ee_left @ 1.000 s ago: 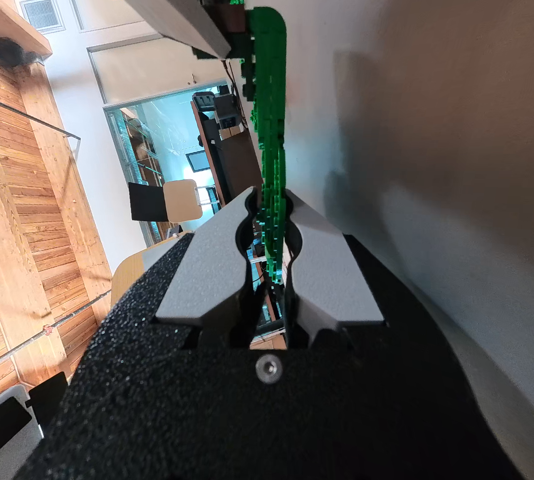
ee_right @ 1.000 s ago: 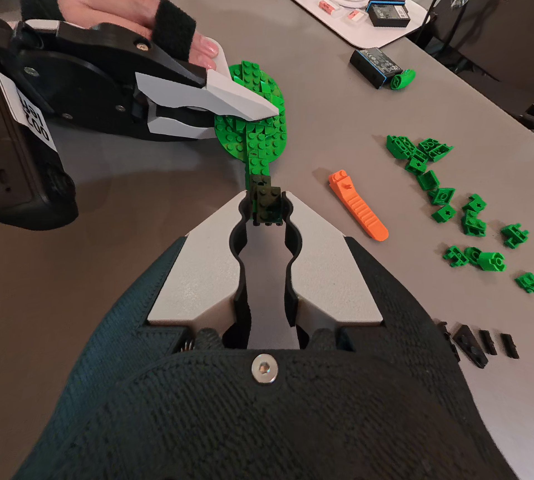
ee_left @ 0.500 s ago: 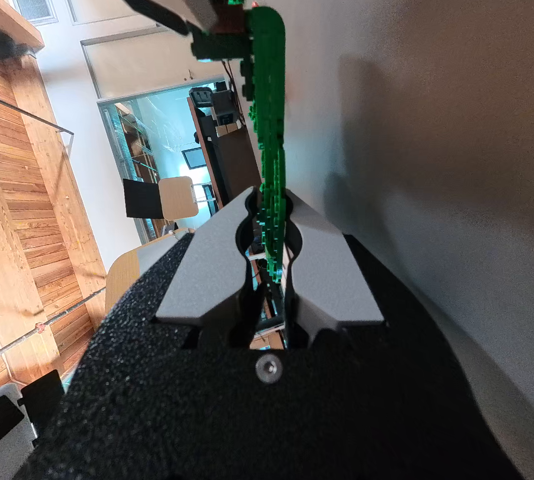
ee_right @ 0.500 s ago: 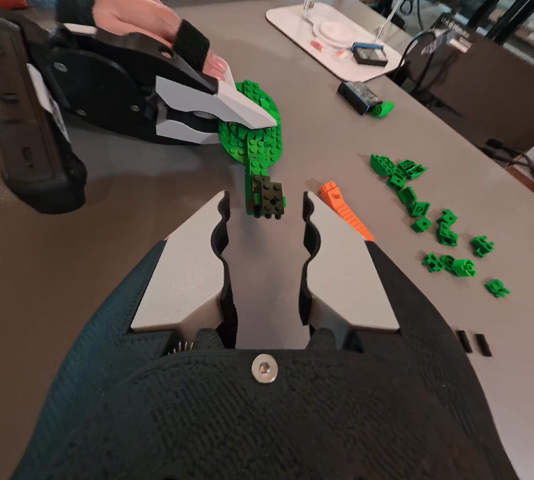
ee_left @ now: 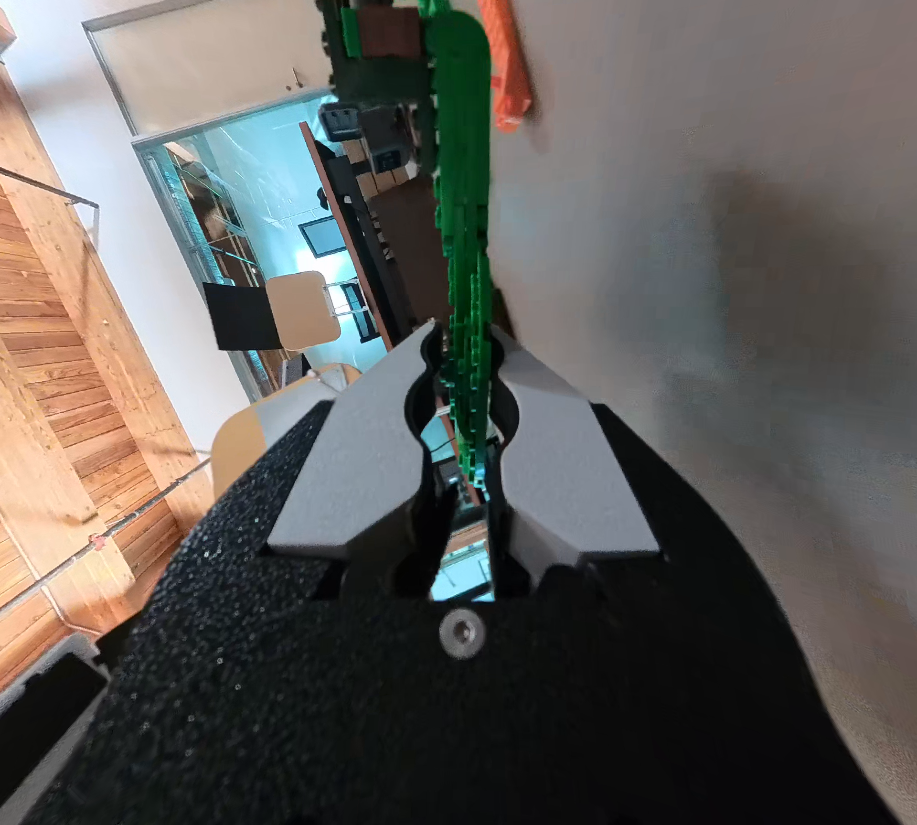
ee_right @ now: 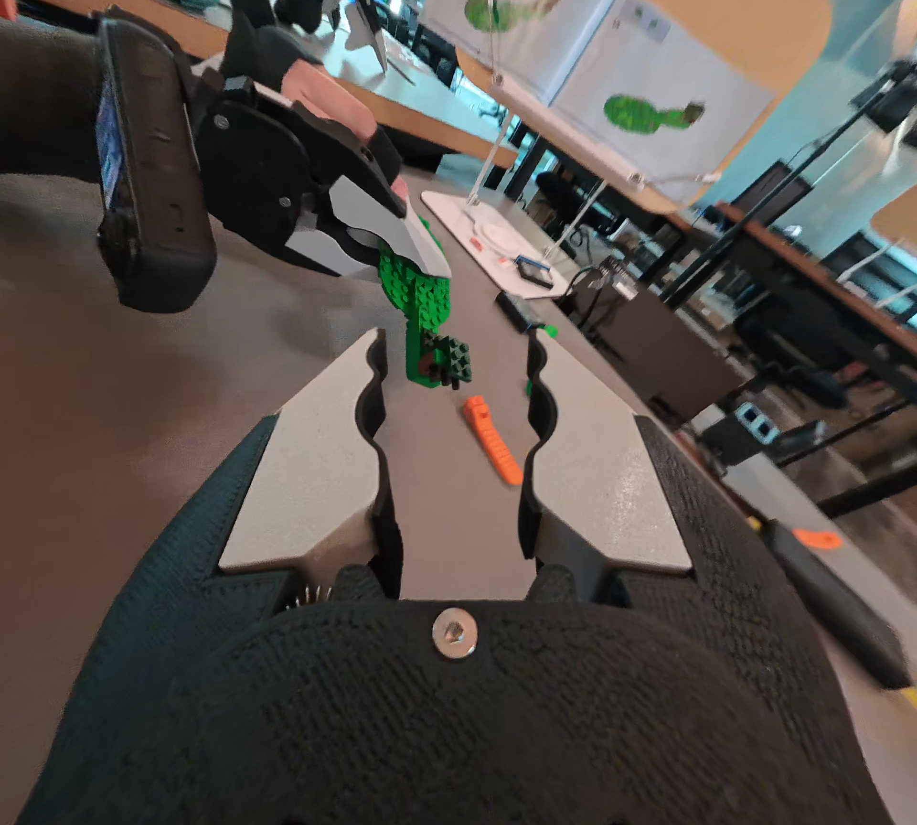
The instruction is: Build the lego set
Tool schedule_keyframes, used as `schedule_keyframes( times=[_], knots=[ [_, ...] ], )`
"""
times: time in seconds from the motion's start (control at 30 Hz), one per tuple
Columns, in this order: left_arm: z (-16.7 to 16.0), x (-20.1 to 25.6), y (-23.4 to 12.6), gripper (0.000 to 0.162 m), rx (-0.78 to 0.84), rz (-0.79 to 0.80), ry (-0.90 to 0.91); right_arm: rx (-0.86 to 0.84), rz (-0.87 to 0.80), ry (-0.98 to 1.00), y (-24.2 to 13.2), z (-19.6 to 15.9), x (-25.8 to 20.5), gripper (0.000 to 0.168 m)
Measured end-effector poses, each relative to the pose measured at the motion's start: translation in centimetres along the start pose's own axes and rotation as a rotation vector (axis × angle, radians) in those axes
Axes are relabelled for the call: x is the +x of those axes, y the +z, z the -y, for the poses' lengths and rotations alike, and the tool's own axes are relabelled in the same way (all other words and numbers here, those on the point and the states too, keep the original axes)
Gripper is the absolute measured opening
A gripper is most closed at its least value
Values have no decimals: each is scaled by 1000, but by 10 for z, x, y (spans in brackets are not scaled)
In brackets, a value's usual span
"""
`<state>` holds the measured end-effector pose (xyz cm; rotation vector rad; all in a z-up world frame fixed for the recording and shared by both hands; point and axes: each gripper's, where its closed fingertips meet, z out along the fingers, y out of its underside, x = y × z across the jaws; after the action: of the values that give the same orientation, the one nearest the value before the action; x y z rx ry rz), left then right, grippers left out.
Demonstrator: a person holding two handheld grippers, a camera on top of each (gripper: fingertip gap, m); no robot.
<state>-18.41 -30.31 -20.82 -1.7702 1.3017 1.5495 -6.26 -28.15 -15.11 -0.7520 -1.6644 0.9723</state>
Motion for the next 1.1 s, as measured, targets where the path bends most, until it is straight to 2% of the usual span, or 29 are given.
schedule_keyframes(
  times=[0.27,0.57,0.83,1.1],
  knots=[
    [-13,-74,-13,13,3,67,-59,76,-50,-230,-16,41,27,56],
    [-32,-138,-49,13,45,161,-150,225,-43,-320,-29,100,35,58],
    [-38,-148,-79,13,75,155,-211,239,-37,-602,-12,147,20,74],
    [-33,-149,-94,13,128,123,-248,120,-69,-854,16,147,11,76]
  ],
)
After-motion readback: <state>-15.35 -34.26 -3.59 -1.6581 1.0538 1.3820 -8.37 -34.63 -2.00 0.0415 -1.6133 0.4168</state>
